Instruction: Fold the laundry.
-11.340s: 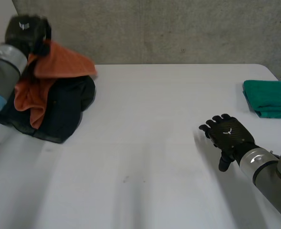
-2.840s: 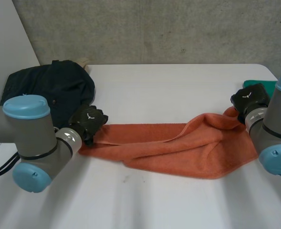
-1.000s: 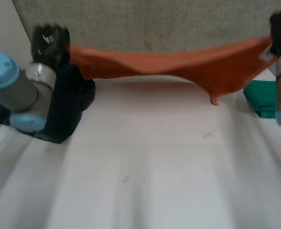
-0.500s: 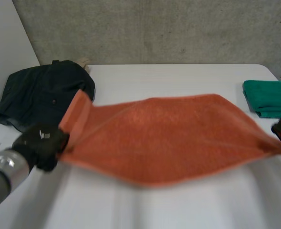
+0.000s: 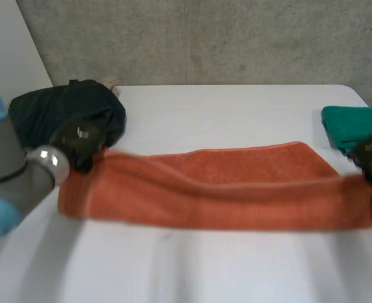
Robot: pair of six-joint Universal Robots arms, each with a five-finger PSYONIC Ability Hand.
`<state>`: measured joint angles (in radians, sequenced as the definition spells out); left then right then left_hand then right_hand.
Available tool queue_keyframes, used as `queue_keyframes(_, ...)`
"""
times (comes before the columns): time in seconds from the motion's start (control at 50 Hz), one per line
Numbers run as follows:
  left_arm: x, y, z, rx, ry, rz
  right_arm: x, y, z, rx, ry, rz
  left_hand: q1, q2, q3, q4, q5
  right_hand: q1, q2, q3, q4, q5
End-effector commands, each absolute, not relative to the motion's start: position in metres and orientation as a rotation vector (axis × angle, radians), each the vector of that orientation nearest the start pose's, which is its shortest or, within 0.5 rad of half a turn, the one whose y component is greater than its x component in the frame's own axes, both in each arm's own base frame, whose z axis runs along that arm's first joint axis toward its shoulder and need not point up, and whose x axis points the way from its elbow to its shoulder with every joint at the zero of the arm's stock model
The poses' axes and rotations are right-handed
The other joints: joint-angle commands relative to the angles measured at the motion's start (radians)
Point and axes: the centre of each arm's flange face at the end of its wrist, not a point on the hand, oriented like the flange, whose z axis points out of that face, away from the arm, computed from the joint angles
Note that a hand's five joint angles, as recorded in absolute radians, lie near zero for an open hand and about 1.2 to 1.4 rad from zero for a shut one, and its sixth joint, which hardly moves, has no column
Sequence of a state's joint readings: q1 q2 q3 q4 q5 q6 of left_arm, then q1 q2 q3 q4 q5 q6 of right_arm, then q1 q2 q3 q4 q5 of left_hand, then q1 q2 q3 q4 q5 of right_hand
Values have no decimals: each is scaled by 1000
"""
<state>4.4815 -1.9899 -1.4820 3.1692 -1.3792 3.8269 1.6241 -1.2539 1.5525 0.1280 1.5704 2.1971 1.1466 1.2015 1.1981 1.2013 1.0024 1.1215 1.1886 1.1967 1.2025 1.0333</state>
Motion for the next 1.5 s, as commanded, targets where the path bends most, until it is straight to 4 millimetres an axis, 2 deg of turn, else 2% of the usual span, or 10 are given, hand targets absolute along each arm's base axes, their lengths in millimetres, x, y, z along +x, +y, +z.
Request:
queue_keyframes(0.02, -260, -397, 285, 973, 1719, -2278, 187, -377, 304, -1090, 2400, -2590, 250, 195, 198, 195, 219, 275, 208, 200, 194, 188)
queue_keyframes(0.18, -252, -432, 400, 473, 1150, -2824, 197, -402, 414, -527, 1565, -3338, 250, 195, 198, 195, 219, 275, 208, 200, 194, 188)
queue_keyframes(0.3, -248, -437, 404, 403, 1100, -2875, 207, -399, 431, -402, 1296, -3449, 250, 195, 198, 195, 219, 275, 208, 200, 194, 188)
queue_keyframes(0.54, -252, -427, 267, 514, 1740, -2669, 210, -406, 331, -724, 1683, -3174, 250, 195, 198, 195, 219, 275, 208, 200, 194, 188)
queue_keyframes(0.62, -254, -401, 206, 648, 2000, -2513, 205, -399, 274, -930, 1849, -2953, 250, 195, 198, 195, 219, 275, 208, 200, 194, 188)
queue_keyframes(0.78, -244, -351, 154, 766, 2293, -2260, 174, -372, 192, -1136, 2202, -2552, 250, 195, 198, 195, 219, 275, 208, 200, 194, 188)
queue_keyframes(0.88, -230, -313, 152, 827, 2417, -2052, 161, -349, 167, -1229, 2423, -2267, 250, 195, 198, 195, 219, 275, 208, 200, 194, 188)
queue_keyframes(1.18, -180, -177, 183, 1250, 2597, -1224, 121, -227, 223, -1700, 2805, -1419, 250, 195, 198, 195, 219, 275, 208, 200, 194, 188)
queue_keyframes(1.3, -182, -192, 189, 1234, 2504, -1353, 125, -239, 222, -1692, 2753, -1607, 250, 195, 198, 195, 219, 275, 208, 200, 194, 188)
queue_keyframes(1.5, -211, -275, 191, 1122, 2279, -1749, 159, -312, 195, -1455, 2606, -2033, 250, 195, 198, 195, 219, 275, 208, 200, 194, 188)
